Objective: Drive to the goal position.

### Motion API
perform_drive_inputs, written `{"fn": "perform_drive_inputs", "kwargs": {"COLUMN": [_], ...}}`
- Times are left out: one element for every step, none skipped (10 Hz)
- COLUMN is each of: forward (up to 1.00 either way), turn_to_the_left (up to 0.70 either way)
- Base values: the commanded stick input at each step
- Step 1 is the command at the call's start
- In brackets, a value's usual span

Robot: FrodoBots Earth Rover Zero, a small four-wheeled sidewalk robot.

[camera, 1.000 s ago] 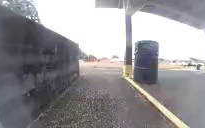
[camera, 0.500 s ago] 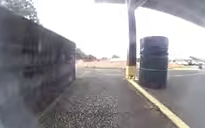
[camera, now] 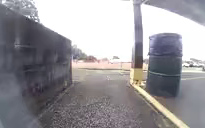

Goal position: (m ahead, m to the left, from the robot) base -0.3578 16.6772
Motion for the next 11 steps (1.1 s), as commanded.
{"fn": "perform_drive_inputs", "kwargs": {"forward": [0.70,0.70,0.70,0.70,0.70,0.70,0.70,0.70,0.70,0.70,0.70], "turn_to_the_left": [0.01,0.01,0.01,0.01,0.01,0.01,0.01,0.05,0.18,0.36,0.36]}}
